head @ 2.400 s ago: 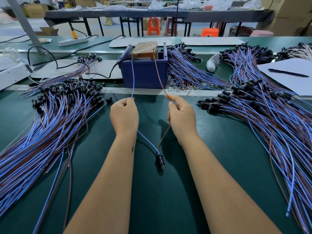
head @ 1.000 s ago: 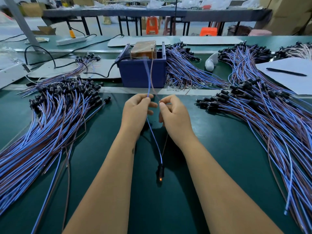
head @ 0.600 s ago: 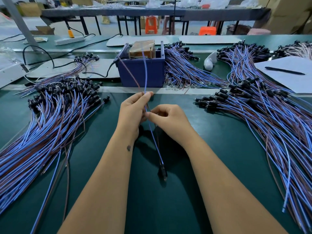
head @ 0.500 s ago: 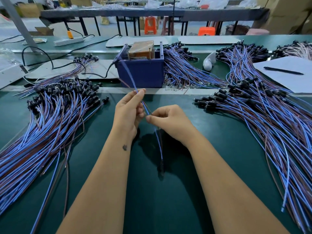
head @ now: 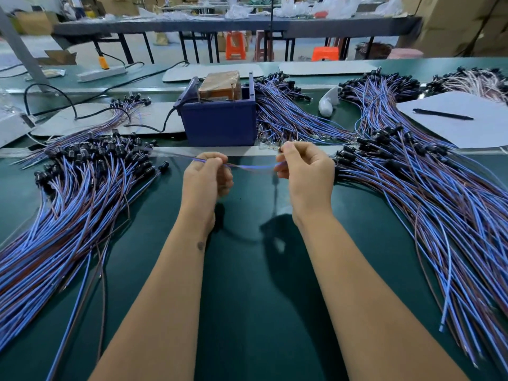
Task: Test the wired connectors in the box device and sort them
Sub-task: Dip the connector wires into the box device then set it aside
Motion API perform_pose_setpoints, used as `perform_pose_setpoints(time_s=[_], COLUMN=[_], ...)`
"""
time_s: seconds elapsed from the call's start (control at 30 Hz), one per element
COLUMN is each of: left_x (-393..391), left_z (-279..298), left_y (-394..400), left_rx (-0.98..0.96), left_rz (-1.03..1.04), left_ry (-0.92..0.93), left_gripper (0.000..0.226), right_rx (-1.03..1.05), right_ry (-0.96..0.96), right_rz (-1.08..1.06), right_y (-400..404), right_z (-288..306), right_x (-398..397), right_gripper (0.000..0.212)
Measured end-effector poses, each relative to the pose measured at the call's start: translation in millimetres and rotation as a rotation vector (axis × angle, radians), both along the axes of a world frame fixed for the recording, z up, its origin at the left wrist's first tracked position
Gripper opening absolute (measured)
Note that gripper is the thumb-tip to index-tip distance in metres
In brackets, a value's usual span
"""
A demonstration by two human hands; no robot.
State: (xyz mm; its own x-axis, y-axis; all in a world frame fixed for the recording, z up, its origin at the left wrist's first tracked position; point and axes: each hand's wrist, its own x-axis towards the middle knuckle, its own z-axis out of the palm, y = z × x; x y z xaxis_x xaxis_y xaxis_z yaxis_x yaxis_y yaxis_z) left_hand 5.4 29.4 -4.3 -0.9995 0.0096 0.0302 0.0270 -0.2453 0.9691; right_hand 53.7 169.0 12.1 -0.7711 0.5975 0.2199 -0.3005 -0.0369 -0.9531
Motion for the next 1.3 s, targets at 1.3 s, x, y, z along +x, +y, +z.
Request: perform_pose_setpoints(time_s=[1.3], left_x=[16.1], left_z=[-5.3], left_y=[4.8], left_rx=[-1.122], left_rz=[0.202], left_ry=[0.239], left_gripper=[0.039], right_rx=[0.715], right_ry=[-0.486], right_rz=[0.149], right_y=[-5.5], right_z=[-22.5], right_x=[-12.7], right_gripper=[0.02])
